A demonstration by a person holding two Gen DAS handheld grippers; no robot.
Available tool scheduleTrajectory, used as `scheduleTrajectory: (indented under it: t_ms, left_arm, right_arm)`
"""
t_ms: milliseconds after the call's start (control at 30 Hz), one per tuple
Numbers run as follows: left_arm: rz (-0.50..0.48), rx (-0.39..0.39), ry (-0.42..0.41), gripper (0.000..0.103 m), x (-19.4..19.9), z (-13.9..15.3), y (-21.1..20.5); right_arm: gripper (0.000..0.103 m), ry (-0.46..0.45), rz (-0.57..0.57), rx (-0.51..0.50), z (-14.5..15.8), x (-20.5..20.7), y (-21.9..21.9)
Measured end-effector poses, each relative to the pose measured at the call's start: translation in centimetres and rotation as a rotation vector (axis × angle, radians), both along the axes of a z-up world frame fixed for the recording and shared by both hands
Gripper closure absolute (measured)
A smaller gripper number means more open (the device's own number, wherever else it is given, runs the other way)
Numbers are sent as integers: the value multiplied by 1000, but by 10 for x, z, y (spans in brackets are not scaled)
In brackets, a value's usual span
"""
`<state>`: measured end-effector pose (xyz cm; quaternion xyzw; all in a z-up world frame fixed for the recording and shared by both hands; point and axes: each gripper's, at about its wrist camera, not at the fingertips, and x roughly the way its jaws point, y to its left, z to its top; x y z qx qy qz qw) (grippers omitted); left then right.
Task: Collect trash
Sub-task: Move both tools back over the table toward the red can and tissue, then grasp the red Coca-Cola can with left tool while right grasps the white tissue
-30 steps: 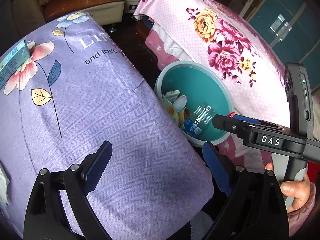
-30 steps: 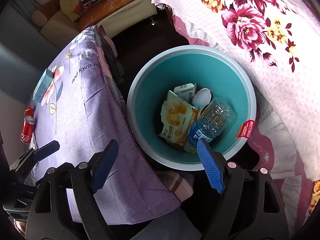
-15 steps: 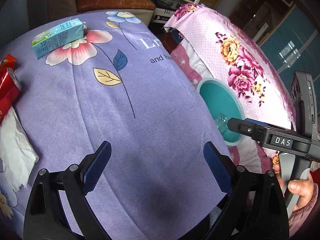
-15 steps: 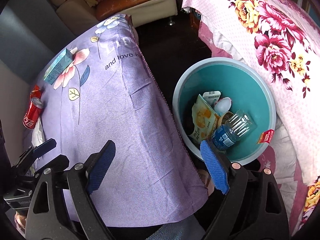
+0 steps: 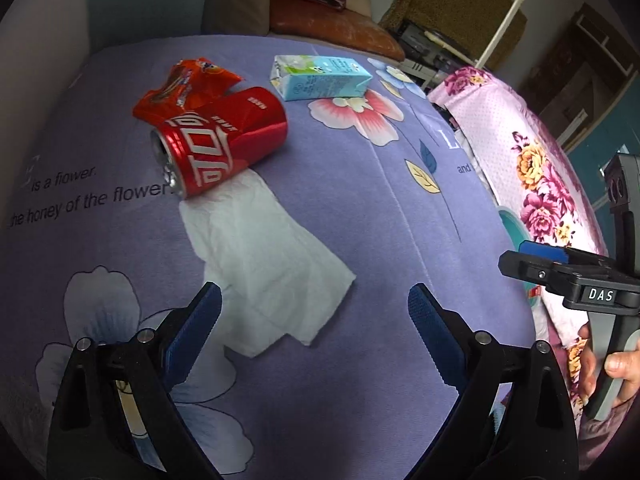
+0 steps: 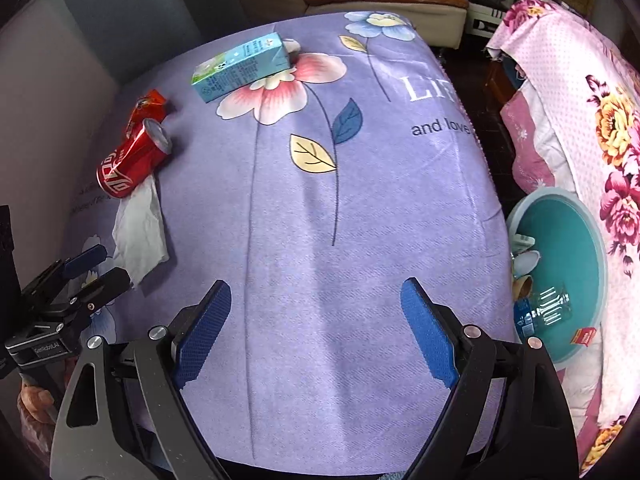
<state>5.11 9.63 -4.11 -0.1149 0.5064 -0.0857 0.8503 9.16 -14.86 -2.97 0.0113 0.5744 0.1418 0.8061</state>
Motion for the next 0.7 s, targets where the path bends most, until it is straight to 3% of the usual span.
scheduleTrajectory:
  t_ms: [367, 700]
  left_arm:
    - [161, 54, 29, 9, -14, -13, 106]
    - [218, 46, 53, 8, -9, -26, 139]
  right_arm:
    - [20, 29, 247, -11, -14, 22, 126]
    - [20, 25, 383, -37, -35, 26, 201]
